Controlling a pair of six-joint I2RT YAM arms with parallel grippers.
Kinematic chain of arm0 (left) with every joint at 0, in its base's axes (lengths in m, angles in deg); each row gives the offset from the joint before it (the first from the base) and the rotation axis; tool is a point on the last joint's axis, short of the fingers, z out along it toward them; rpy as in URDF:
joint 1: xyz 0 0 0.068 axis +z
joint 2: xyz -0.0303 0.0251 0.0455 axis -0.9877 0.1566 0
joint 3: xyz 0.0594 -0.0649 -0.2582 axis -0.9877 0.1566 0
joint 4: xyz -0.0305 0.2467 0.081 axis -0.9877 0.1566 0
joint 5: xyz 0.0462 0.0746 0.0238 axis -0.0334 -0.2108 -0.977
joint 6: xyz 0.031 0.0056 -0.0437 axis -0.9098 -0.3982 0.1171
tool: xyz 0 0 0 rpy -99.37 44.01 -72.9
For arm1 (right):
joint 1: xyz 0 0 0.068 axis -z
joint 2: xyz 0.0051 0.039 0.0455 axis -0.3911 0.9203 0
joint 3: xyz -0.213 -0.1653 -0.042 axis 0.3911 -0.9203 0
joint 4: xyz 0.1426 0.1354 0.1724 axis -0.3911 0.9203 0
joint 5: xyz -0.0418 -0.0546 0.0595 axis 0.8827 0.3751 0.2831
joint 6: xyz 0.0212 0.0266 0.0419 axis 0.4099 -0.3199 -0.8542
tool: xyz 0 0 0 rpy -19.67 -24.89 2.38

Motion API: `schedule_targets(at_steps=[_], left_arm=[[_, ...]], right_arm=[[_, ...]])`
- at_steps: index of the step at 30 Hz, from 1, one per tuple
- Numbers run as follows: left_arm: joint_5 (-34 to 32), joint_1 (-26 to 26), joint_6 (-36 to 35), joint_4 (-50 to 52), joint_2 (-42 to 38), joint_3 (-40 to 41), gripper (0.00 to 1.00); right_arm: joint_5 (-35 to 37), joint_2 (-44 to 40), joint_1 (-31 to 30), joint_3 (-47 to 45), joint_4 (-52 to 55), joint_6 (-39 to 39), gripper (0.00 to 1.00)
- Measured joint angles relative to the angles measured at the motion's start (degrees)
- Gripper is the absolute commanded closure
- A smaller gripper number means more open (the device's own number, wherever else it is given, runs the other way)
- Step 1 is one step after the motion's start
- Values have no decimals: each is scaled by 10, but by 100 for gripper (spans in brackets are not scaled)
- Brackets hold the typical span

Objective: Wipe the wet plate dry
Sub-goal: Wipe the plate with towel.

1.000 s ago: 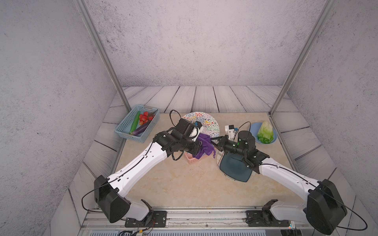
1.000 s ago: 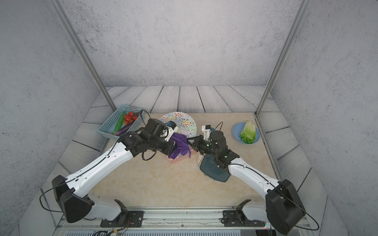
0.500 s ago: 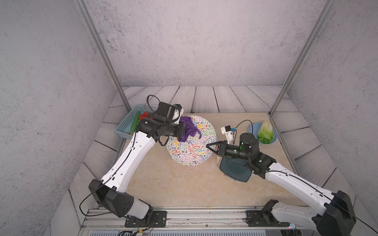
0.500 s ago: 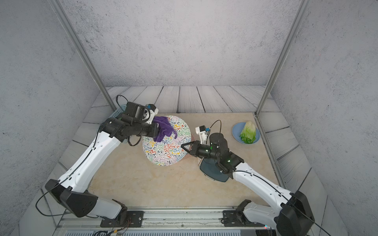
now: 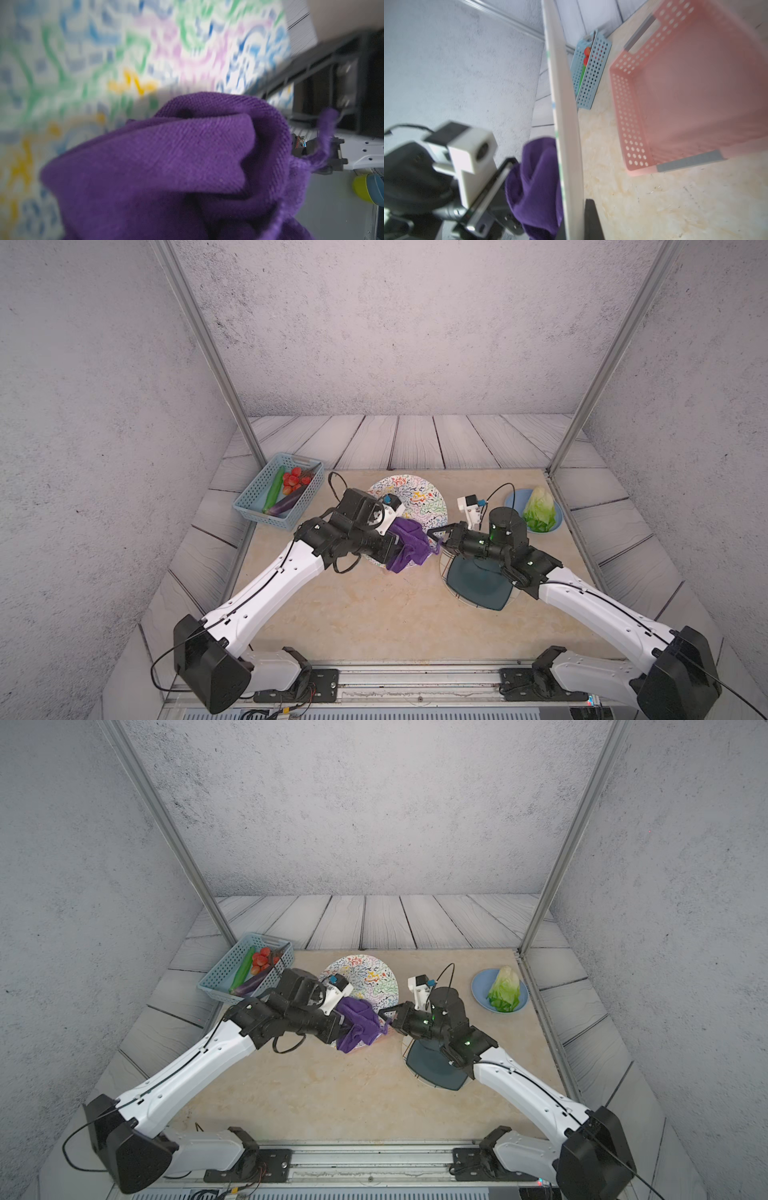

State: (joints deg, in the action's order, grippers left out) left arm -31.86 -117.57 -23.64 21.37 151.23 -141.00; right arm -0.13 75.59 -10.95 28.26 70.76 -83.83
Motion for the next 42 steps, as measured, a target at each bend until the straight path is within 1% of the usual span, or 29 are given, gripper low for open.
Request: schedule_targets(at_steps=[1,3,6,8,9,10,12,16,18,21,23,25,28,31,33,34,36,42], left_arm=[[-2,8,10,-3,-9,15,100],[-2,57,39,-1,-20,25,100],[1,137,74,1,-22,12,100],[9,163,86,6,-7,-20,100],[20,165,90,7,4,-42,100],[32,162,92,7,17,-66,100],[46,139,90,5,50,-124,100],[36,47,59,9,112,-226,100],[34,9,46,11,130,-243,100],[37,-18,38,5,130,-222,100],[37,-18,43,-14,106,-175,100],[36,-15,60,-35,65,-111,100],[57,8,115,-87,-21,-9,100],[110,77,209,-184,-97,62,100],[143,125,287,-259,-130,98,100],[158,145,338,-308,-139,116,100],[176,158,411,-370,-137,128,100],[198,159,602,-544,-109,129,100]], right_arm=[[1,0,3,0,3,6,100],[0,0,3,0,2,14,100],[-3,-3,-3,2,-8,17,100],[-3,-11,-14,2,-8,20,100],[-3,-17,-19,2,-8,21,100],[-3,-24,-22,1,-7,22,100],[-4,-35,-26,1,-7,22,100],[-16,-37,-31,1,-10,16,100],[-16,-37,-34,0,-11,12,100],[-12,-37,-23,-1,-1,9,100],[-12,-37,-5,-1,8,5,100],[-13,-36,19,-1,3,-4,100],[-19,-36,59,-1,-35,-29,100],[-30,-37,87,-4,-95,-71,100],[-30,-41,97,-9,-140,-93,100],[-31,-47,102,-13,-166,-111,100],[-34,-55,108,-14,-202,-134,100],[-69,-65,108,-8,-297,-183,100]])
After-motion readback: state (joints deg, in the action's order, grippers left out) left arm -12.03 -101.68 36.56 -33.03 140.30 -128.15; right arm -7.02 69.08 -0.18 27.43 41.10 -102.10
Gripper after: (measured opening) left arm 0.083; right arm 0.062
